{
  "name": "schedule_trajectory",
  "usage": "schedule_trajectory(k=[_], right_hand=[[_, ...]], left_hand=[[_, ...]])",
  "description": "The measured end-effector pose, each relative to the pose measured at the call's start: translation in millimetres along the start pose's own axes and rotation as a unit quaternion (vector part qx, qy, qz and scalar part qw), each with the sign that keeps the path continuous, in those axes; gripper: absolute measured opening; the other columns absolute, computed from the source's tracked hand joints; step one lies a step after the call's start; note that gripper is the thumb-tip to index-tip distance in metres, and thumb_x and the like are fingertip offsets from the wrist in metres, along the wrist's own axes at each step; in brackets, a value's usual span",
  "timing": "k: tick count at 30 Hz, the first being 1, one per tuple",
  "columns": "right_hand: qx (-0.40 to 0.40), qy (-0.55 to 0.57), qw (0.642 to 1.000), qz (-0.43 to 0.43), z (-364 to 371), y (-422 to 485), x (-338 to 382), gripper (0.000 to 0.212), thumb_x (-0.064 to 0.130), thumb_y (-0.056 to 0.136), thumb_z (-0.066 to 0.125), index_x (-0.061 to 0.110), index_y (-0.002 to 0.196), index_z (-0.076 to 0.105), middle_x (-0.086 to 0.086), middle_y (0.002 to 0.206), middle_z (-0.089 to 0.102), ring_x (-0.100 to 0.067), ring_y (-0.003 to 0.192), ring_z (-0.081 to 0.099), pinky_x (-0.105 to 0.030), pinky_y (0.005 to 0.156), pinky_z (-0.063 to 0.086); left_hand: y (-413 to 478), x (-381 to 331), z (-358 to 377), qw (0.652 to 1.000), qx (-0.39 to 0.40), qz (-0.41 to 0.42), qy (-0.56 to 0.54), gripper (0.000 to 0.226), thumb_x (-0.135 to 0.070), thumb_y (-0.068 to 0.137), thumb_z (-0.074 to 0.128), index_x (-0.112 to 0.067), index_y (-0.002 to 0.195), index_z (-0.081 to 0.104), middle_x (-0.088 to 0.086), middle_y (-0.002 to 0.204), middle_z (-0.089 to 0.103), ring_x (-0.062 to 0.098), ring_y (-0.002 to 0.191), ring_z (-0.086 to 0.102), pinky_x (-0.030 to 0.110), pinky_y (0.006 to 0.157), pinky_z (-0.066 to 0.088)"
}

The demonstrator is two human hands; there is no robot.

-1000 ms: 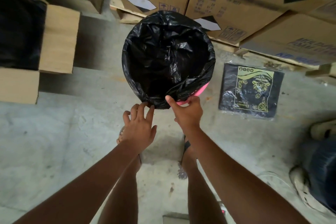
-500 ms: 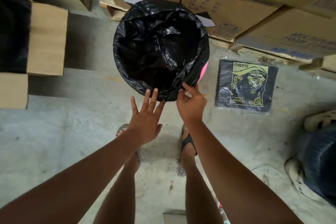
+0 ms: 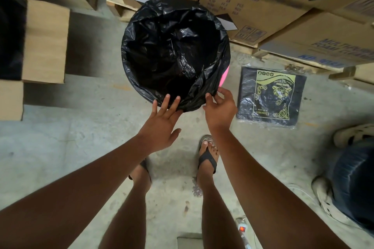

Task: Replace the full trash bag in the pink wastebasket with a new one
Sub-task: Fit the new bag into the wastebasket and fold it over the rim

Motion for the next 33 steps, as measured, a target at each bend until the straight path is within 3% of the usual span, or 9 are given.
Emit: schedule_trajectory(k=[3, 5, 9, 15, 19, 22, 25, 30, 33], right_hand=[[0.006, 0.007, 1.0, 0.003, 1, 3, -3, 0.025, 0.008, 0.093, 0.066, 0.007, 0.117, 0.06, -0.016, 0.094, 0.077, -0.019, 0.083, 0.077, -0.047, 0.069, 0.065], [0.015, 0.008, 1.0, 0.001, 2, 2, -6, 0.025, 0.007, 0.094, 0.062, 0.008, 0.119, 0.057, -0.016, 0.092, 0.078, -0.017, 0.076, 0.076, -0.046, 0.068, 0.065], [0.032, -0.006, 0.999, -0.011, 2, 3, -12, 0.028, 0.006, 0.094, 0.059, 0.013, 0.121, 0.056, -0.014, 0.095, 0.079, -0.016, 0.077, 0.077, -0.046, 0.071, 0.065], [0.043, -0.096, 0.994, -0.042, 4, 5, -18, 0.032, 0.011, 0.094, 0.057, 0.014, 0.126, 0.058, -0.008, 0.095, 0.079, -0.024, 0.083, 0.076, -0.049, 0.078, 0.062], [0.048, -0.133, 0.989, -0.033, 12, 11, -22, 0.022, 0.003, 0.089, 0.051, 0.006, 0.101, 0.07, -0.012, 0.082, 0.074, -0.033, 0.076, 0.073, -0.052, 0.07, 0.062], [0.068, -0.047, 0.994, 0.067, 18, 14, -37, 0.016, 0.0, 0.093, 0.057, 0.008, 0.101, 0.069, -0.015, 0.092, 0.075, -0.029, 0.075, 0.076, -0.052, 0.065, 0.064], [0.028, 0.072, 0.988, 0.135, 8, 12, -38, 0.036, 0.001, 0.087, 0.071, 0.02, 0.116, 0.065, -0.012, 0.101, 0.075, -0.021, 0.079, 0.076, -0.042, 0.061, 0.065], [-0.036, 0.086, 0.994, 0.063, -15, 14, -16, 0.029, 0.012, 0.086, 0.071, 0.016, 0.115, 0.073, -0.003, 0.106, 0.076, -0.007, 0.069, 0.073, -0.047, 0.066, 0.065], [-0.052, 0.032, 0.996, -0.057, -20, 19, 14, 0.042, 0.02, 0.087, 0.075, 0.013, 0.128, 0.066, -0.005, 0.122, 0.07, -0.01, 0.089, 0.073, -0.04, 0.083, 0.063]], left_hand=[[1, 2, -22, 0.984, -0.114, -0.004, -0.135, 0.049, -0.026, 0.097, 0.05, -0.009, 0.142, 0.045, 0.011, 0.159, 0.03, 0.032, 0.15, 0.013, 0.059, 0.12, 0.012], [10, 5, -28, 0.969, -0.147, -0.026, -0.195, 0.055, -0.024, 0.099, 0.047, -0.01, 0.15, 0.03, 0.007, 0.161, 0.025, 0.028, 0.151, 0.007, 0.052, 0.122, 0.008], [31, -5, -7, 0.994, -0.089, -0.031, -0.061, 0.069, -0.039, 0.099, 0.034, -0.012, 0.156, 0.004, 0.009, 0.165, 0.003, 0.034, 0.15, -0.009, 0.056, 0.12, -0.002], [34, 0, 4, 0.988, -0.148, 0.003, -0.049, 0.059, -0.016, 0.094, 0.051, -0.023, 0.15, 0.034, 0.004, 0.162, 0.022, 0.033, 0.151, 0.01, 0.057, 0.118, 0.005], [36, 7, -6, 0.966, -0.221, -0.019, -0.133, 0.038, -0.02, 0.094, 0.057, -0.02, 0.132, 0.061, 0.004, 0.147, 0.05, 0.031, 0.145, 0.03, 0.055, 0.117, 0.009], [38, 11, -9, 0.95, -0.235, -0.062, -0.197, 0.035, -0.034, 0.096, 0.054, -0.019, 0.124, 0.067, -0.001, 0.134, 0.063, 0.023, 0.141, 0.039, 0.05, 0.119, 0.008], [40, 7, -13, 0.945, -0.244, -0.081, -0.199, 0.03, -0.026, 0.092, 0.061, -0.016, 0.118, 0.071, 0.001, 0.126, 0.068, 0.027, 0.134, 0.048, 0.055, 0.115, 0.014], [39, 4, -17, 0.95, -0.238, -0.079, -0.188, 0.03, -0.014, 0.086, 0.068, -0.016, 0.115, 0.072, 0.002, 0.122, 0.069, 0.031, 0.129, 0.054, 0.062, 0.113, 0.018], [39, 4, -18, 0.954, -0.229, -0.079, -0.175, 0.033, -0.008, 0.085, 0.071, -0.017, 0.117, 0.071, 0.002, 0.124, 0.068, 0.031, 0.13, 0.053, 0.063, 0.113, 0.018]])
Point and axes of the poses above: each hand's wrist, its own y-axis towards the middle knuckle, its own z-axis out of the palm, x = y × z, the point moved 8 cm from there along y, towards the middle knuckle
